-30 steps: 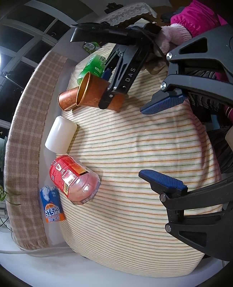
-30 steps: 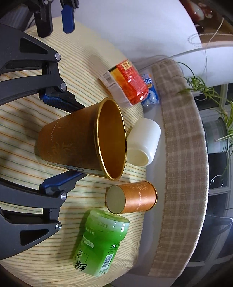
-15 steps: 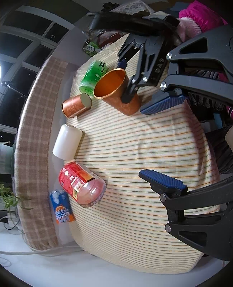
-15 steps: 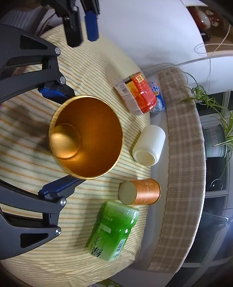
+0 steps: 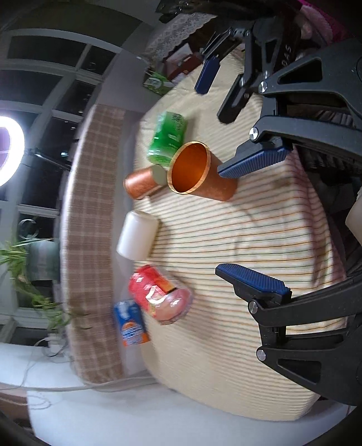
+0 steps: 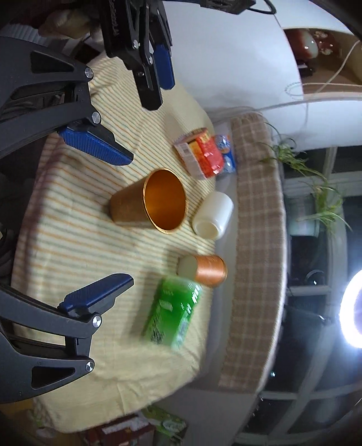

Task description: Flip cup upright

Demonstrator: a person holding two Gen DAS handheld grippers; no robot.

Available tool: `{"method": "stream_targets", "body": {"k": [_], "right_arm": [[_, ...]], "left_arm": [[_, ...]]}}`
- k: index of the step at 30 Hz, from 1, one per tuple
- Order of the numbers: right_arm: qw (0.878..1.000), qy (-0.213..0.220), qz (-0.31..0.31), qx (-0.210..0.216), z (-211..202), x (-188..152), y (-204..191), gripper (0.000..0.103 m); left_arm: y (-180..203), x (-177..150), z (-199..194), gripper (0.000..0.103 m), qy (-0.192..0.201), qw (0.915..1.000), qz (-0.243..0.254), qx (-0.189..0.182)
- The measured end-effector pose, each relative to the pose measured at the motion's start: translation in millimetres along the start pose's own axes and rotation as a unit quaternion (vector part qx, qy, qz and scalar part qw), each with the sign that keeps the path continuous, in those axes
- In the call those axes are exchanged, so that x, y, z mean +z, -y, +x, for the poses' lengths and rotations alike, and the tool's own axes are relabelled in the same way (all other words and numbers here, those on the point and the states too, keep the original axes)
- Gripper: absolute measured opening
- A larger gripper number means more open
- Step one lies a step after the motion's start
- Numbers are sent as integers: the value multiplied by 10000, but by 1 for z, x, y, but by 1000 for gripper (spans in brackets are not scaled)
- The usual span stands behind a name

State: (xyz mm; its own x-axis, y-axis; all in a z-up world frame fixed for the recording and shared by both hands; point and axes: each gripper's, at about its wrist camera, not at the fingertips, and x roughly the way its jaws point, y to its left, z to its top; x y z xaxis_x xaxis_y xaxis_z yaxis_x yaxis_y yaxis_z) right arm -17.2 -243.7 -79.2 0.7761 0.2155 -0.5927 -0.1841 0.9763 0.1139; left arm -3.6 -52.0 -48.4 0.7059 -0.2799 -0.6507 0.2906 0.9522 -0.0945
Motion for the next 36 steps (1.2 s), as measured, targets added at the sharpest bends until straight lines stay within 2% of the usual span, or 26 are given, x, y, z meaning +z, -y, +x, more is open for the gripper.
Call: {"method": "stream_targets", "body": {"k": [2, 3, 5, 6, 8, 11, 15, 19, 27, 36], "right_arm": [[9998, 120, 104, -114, -11, 3, 4, 80], [9995, 178, 166, -190, -16, 4, 6, 80], [9988, 283, 263, -311, -23, 7, 9, 80], [9982, 334, 308, -397, -26, 9, 12, 80], [9968, 416, 370, -580, -32, 11, 16, 82], [9943, 518, 490, -797, -39, 15, 21, 82], [9902, 689, 595, -1055, -47, 18, 27, 83], [9857, 898, 505, -1336, -53, 19, 26, 84], [9839, 1018, 525, -1372, -59, 18, 24, 84], [9824, 1158, 519, -1368, -66, 19, 21, 84]], "left_arm": [[4, 2, -10, 69, 311, 9994, 80, 143], [7, 3, -16, 78, 469, 9986, 138, 210], [10, 4, -25, 86, 728, 9966, 209, 323], [13, 4, -31, 87, 892, 9949, 240, 394], [15, 5, -38, 89, 1079, 9923, 306, 522], [20, 7, -45, 102, 1313, 9878, 407, 733], [22, 5, -53, 103, 1535, 9837, 437, 822], [18, 4, -52, 103, 1534, 9848, 303, 757], [15, -2, -51, 103, 1400, 9870, 164, 776], [15, -2, -56, 103, 1498, 9857, 115, 766]]}}
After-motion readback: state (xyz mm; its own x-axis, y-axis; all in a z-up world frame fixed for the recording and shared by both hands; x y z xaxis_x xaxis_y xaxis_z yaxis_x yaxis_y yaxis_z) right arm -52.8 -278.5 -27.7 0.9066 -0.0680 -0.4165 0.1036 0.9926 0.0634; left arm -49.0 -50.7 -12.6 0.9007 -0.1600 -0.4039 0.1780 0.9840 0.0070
